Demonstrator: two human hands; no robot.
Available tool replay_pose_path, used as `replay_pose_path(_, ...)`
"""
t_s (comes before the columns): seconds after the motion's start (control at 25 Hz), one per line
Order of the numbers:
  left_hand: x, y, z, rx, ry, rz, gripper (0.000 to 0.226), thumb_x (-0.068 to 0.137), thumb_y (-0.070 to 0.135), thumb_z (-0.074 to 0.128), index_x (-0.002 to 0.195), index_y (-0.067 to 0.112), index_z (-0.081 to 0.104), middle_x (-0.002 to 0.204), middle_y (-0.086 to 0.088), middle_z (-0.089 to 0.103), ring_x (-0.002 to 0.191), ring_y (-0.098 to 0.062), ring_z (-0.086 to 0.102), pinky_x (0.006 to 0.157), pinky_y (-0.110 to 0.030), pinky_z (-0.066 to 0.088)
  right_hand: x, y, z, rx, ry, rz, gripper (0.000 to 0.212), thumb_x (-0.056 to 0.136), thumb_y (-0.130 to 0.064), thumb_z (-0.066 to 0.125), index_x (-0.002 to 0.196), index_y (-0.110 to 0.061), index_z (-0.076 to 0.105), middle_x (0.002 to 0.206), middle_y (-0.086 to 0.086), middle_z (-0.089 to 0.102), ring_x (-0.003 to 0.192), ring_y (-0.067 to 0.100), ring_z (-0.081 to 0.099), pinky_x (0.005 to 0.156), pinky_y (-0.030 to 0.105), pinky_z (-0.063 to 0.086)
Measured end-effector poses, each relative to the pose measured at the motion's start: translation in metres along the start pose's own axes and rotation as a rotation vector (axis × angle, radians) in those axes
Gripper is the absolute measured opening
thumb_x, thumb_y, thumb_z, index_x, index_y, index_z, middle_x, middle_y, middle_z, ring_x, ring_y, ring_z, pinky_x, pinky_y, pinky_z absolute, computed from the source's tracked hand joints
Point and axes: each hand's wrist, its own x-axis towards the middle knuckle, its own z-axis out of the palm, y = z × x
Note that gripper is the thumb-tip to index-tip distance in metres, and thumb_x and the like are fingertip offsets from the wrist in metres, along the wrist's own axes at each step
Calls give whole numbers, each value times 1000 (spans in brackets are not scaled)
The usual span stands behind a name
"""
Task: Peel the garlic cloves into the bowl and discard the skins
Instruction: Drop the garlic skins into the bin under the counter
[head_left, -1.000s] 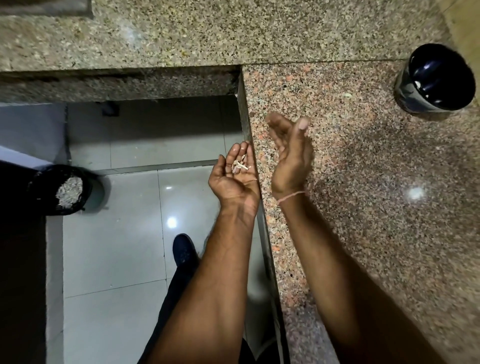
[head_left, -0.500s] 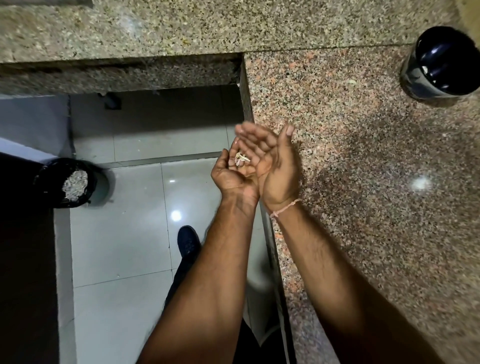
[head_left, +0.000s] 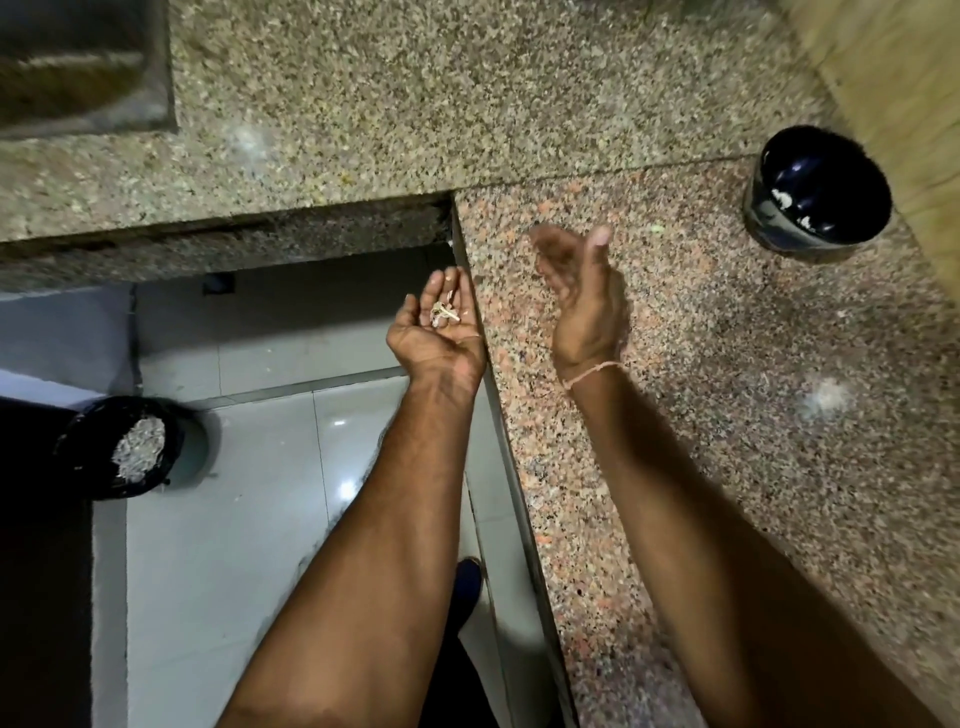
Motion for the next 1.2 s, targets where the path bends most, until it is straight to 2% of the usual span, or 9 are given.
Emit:
replay_pose_path(0.12,8,-2,0,-7,22,18,41,106,18,44,95,-12,69,96,-29,75,89,-37,76,86,-46,65,0,-4,5,-157,101,-156,66,110,-45,26,125,3,67,127,18,70,120,28,67,106,50,52)
replay_pose_path(0.28,13,-2,7,49,28,2,41,107,24,44,94,-6,69,101,-26,75,114,-36,71,103,-44,57,-31,19,33,-302,-276,-74,64,106,-47,29,124,-1,71,124,10,74,116,15,70,101,34,56)
replay_pose_path(0.56,26,3,23,25,7,22,43,107,20,45,92,-12,71,100,-31,74,109,-38,72,97,-49,60,75,-32,-21,-373,210,-145,55,108,-45,33,115,-7,73,122,10,73,113,23,68,104,54,51)
replay_pose_path(0.64,26,0,22,17,4,33,44,107,19,43,91,-12,70,98,-30,74,108,-38,72,98,-48,60,72,-22,-12,-386,186,-131,50,111,-42,34,114,-10,73,121,11,74,112,27,68,103,56,51)
replay_pose_path(0.76,25,-4,22,8,15,40,45,108,20,41,93,-11,69,96,-29,73,108,-37,70,103,-47,57,36,-1,38,-329,-49,-105,50,110,-44,34,109,-15,75,111,15,77,104,35,72,96,58,56)
replay_pose_path(0.88,27,2,29,28,4,42,44,108,23,42,95,-10,69,94,-28,74,105,-36,71,106,-48,55,11,7,60,-251,-204,-90,61,105,-48,32,110,-5,75,108,10,78,104,20,75,95,39,59)
replay_pose_path(1.0,37,9,42,67,-1,40,44,108,24,41,98,-9,69,101,-28,73,109,-37,70,107,-48,55,44,-12,37,-271,-31,-163,62,108,-44,31,110,1,74,107,11,78,102,20,75,90,32,59)
replay_pose_path(1.12,44,4,47,100,21,60,44,109,23,39,99,-9,67,112,-29,70,112,-36,69,106,-45,55,76,-27,25,-230,115,-135,63,108,-49,35,110,1,73,106,12,77,104,25,73,100,47,56)
replay_pose_path(1.2,44,1,46,85,18,56,43,109,22,39,98,-9,67,111,-29,70,109,-35,70,104,-44,57,59,-14,50,-355,35,-127,58,110,-45,33,109,-5,74,104,8,77,100,29,73,94,52,57)
